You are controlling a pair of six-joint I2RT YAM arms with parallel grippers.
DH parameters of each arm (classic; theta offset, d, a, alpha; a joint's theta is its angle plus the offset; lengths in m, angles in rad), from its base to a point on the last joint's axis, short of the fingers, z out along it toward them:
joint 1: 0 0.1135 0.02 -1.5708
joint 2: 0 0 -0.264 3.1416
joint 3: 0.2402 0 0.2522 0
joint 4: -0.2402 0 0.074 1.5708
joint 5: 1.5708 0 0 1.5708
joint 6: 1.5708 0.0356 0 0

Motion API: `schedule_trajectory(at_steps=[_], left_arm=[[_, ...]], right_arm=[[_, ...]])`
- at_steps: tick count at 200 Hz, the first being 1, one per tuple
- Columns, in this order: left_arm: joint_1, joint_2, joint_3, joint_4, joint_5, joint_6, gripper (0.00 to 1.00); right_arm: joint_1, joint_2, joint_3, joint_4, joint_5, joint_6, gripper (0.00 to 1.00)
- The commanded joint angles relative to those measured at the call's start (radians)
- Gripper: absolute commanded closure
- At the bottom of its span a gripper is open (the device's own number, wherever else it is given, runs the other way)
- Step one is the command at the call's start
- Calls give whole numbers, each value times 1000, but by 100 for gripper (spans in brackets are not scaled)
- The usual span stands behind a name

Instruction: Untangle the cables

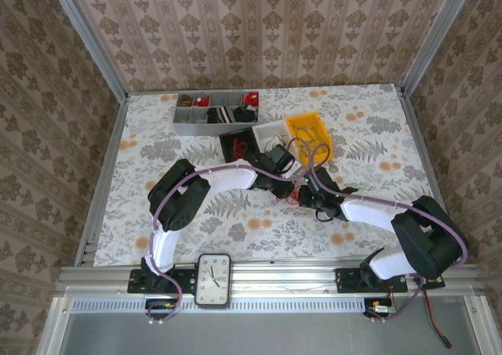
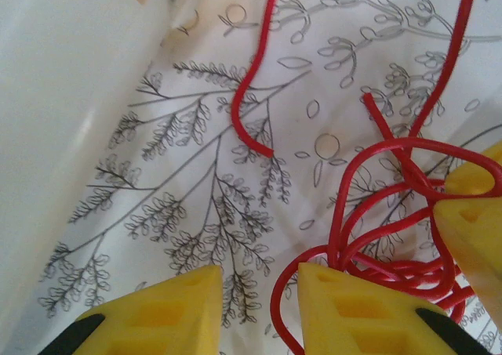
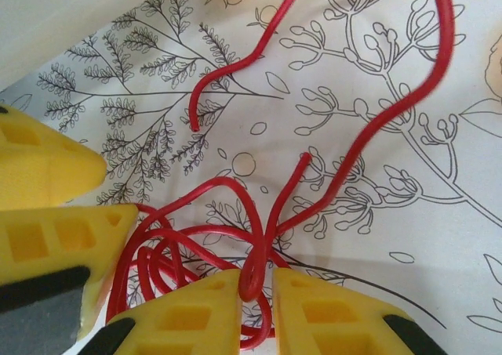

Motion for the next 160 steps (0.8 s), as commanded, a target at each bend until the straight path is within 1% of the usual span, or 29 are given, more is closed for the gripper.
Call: schedule_trajectory(at_steps=[1,42,47,60,72,83,113,122,132,147,160], left_arm=[[-17,-3,1,-98,25,53,70],[-18,9,15,-171,80,86,71],[-18,12,13,-181,86,90,70],[-16,17,12,-208,90,95,60],[-17,15,3,-215,90,93,57],[-17,11,-6,-215,84,89,55],[-18,-13,-25,-217,53,80,57],[-18,-21,-23,-237,42,78,55],[-18,-35,-27,-255,32,81,52],[-18,-59,-39,-275,41,88,49],[-19,-78,-50,-291,72,99,49]], right_arm=[[4,-8,-19,-41,33,-6,82],[4,-8,-24,-43,44,2,82],[4,-8,-26,-44,44,2,82],[5,-39,-26,-45,47,3,81],[4,-41,-29,-41,54,8,81],[4,-44,-34,-34,58,12,81],[4,-43,-37,-28,59,16,81],[4,-43,-36,-28,61,16,81],[5,-44,-33,-33,63,15,81],[4,-47,-39,-34,67,17,81],[5,-49,-40,-35,70,18,81]])
